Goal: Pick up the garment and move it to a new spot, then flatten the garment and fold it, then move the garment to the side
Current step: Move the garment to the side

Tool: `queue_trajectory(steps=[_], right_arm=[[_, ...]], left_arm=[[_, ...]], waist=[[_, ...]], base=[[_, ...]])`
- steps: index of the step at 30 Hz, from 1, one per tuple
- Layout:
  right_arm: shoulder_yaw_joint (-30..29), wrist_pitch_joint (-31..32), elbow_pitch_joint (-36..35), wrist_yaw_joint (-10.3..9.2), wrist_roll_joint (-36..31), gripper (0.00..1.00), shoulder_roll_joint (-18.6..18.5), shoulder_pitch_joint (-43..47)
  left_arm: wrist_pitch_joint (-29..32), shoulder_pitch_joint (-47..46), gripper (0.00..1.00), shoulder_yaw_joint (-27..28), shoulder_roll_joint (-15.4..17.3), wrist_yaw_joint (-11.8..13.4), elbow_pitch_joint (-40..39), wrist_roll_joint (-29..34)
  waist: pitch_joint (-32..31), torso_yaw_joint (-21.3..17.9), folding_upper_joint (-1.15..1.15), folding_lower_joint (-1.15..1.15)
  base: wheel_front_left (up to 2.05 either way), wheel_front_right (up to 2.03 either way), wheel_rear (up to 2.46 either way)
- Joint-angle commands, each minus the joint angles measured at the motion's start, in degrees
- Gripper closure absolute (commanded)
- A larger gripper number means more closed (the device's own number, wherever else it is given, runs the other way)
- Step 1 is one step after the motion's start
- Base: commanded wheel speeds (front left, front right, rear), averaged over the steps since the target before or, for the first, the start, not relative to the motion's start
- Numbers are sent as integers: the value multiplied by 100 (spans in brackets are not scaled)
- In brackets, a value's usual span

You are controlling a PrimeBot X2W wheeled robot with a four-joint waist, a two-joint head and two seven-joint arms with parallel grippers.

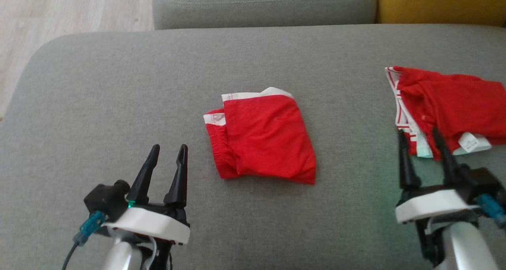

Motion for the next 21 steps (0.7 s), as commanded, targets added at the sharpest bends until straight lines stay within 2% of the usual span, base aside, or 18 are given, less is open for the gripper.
queue_trajectory(steps=[1, 5, 10, 21], right_arm=[[63, 15, -242, -5, -21, 0, -22, -323], [-4, 138, -359, -5, -70, 0, -22, -496], [330, 355, -205, -5, 4, 0, -22, -613], [1130, 735, 1018, -5, 651, 0, -22, -1181]], left_arm=[[-46, -309, 0, 140, 17, -10, -187, 6], [-46, -368, 0, 114, 17, -31, -170, -5], [-46, -444, 0, 82, 17, -58, -140, -20], [-46, -623, 0, -45, 17, -103, -68, -41]], waist=[[74, 75, 0, 0], [198, 234, 0, 0], [331, 436, 0, 0], [604, 892, 0, 0]], base=[[0, 0, 0], [0, 0, 0], [0, 0, 0], [0, 0, 0]])
